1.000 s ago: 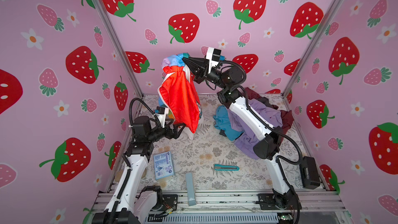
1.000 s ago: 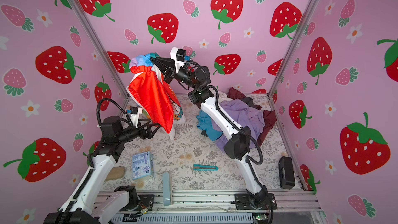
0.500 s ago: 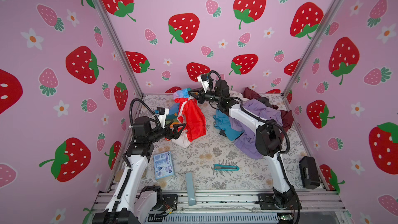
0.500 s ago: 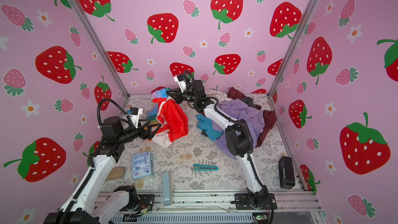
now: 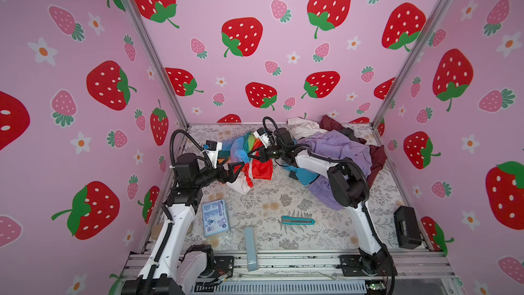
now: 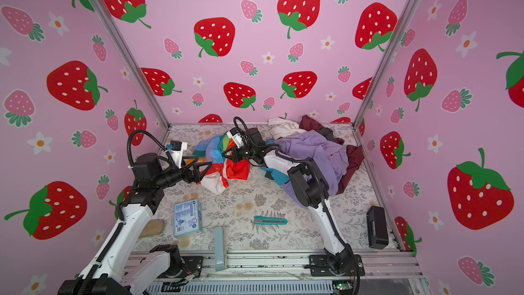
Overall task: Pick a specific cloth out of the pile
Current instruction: 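Lower the cloth onto the open mat near the left gripper and release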
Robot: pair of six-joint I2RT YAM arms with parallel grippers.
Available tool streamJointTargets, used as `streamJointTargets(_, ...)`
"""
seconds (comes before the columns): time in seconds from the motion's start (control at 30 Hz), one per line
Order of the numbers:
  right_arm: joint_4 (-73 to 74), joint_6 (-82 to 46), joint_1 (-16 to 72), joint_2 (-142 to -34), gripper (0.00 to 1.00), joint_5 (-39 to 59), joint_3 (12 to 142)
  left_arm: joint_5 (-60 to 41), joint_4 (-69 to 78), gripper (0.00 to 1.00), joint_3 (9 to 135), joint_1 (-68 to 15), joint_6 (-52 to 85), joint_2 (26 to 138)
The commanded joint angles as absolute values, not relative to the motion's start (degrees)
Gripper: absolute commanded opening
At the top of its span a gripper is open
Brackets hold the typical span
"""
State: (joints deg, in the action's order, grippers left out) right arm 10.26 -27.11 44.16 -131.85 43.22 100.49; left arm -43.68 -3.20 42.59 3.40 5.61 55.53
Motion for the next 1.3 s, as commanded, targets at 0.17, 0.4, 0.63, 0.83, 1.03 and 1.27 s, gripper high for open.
streamJointTargets(0.17, 0.4, -24.8, 44.6, -136.1, 0.27, 42.7, 102.4, -44.6, -1.7, 0.99, 42.0, 3.6, 5.4, 56.1)
streamJointTargets(0.4, -1.6, -26.2, 44.8, -142.5, 0.42, 42.2, 109.3, -43.9, -1.7, 0.99, 42.1, 3.6, 5.5, 56.5)
streamJointTargets(0.63, 0.8, -29.6, 45.4, -147.4, 0.34, 43.3, 114.9, -43.2, -1.0, 0.99, 41.9, 3.9, 5.6, 56.6)
streamJointTargets(0.83, 3.8, -33.7, 45.5, -153.0, 0.34, 45.7, 123.1, -43.1, -0.7, 0.99, 42.2, 4.2, 6.1, 57.7)
streamJointTargets(1.03, 8.5, -38.7, 45.7, -157.9, 0.38, 47.5, 129.5, -44.4, -0.4, 0.99, 42.9, 4.5, 6.5, 58.9)
streamJointTargets(1.27, 8.5, -37.8, 45.7, -157.1, 0.5, 48.3, 130.0, -45.3, -0.6, 0.99, 43.3, 4.6, 6.9, 60.4)
